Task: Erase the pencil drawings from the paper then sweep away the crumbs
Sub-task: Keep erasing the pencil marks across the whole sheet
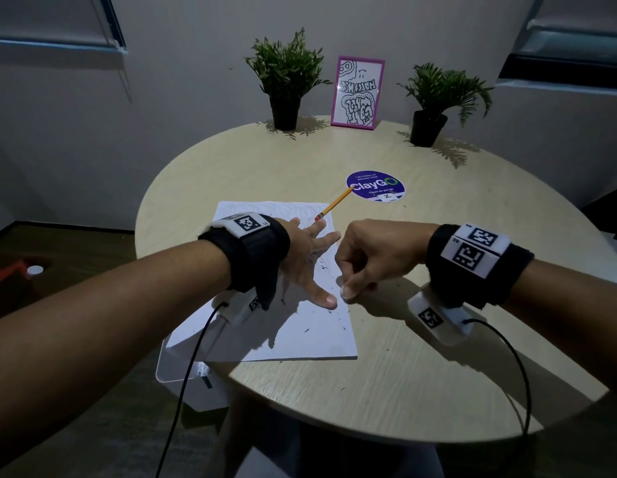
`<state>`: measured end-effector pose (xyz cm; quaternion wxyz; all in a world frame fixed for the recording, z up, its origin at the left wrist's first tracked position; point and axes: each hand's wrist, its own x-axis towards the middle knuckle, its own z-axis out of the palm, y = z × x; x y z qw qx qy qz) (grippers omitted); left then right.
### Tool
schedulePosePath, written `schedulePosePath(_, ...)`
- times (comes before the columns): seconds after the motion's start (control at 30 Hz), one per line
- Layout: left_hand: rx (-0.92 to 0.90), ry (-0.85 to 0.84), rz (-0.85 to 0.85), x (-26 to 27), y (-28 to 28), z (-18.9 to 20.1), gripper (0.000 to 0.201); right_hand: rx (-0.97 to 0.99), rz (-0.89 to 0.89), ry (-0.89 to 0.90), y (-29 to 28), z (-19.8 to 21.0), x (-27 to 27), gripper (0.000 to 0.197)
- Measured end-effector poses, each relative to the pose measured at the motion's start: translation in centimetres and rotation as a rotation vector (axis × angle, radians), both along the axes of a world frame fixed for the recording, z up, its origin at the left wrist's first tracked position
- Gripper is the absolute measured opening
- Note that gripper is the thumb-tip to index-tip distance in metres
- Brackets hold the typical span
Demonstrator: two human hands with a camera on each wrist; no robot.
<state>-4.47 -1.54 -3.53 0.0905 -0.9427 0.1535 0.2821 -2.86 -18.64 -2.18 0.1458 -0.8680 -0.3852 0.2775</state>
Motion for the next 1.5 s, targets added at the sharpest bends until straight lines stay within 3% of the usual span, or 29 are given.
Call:
schedulePosePath(0.13,0.000,0.005,-0.005,0.1,0.1,0.0,0.127,0.100,-0.117,-0.142,0.2,-0.4,1.6,0.017)
schedulePosePath(0.4,-0.036,-0.020,0.003,0.3,0.5,-0.5,0.134,0.118,-0.190,-0.293,1.5,-0.6,3.0,0.020)
schedulePosePath(0.63,-0.039,-0.004,0.017,0.4,0.5,-0.5,0.135,-0.002,-0.035,-0.040,2.0,-0.1,1.8,0.014)
schedulePosePath(0.77,-0.065,-0.019,0.005,0.3,0.7,-0.7,0.135,0.084,-0.182,-0.278,2.0,-0.7,4.0,0.023)
schedulePosePath(0.97,-0.031,-0.001,0.021,0.3,0.4,-0.4,0.133,0.010,-0.031,-0.063,2.1,-0.5,2.0,0.018)
schedulePosePath(1.13,-0.044,-0.015,0.007,0.2,0.5,-0.5,0.136,0.085,-0.182,-0.290,2.3,-0.8,4.6,0.028)
schedulePosePath(1.23,-0.026,-0.004,0.015,0.4,0.4,-0.5,0.136,0.005,-0.079,-0.065,2.1,-0.4,2.8,0.020)
schedulePosePath(1.3,-0.019,-0.002,0.021,0.4,0.4,-0.5,0.137,-0.033,-0.019,-0.010,2.1,-0.2,2.4,0.017)
schedulePosePath(1.43,-0.046,-0.018,0.005,0.0,0.4,-0.3,0.133,0.063,-0.158,-0.261,2.2,-0.6,4.5,0.027)
schedulePosePath(1.5,-0.041,-0.014,0.006,0.0,0.4,-0.2,0.132,0.055,-0.152,-0.251,2.3,-0.5,4.1,0.029)
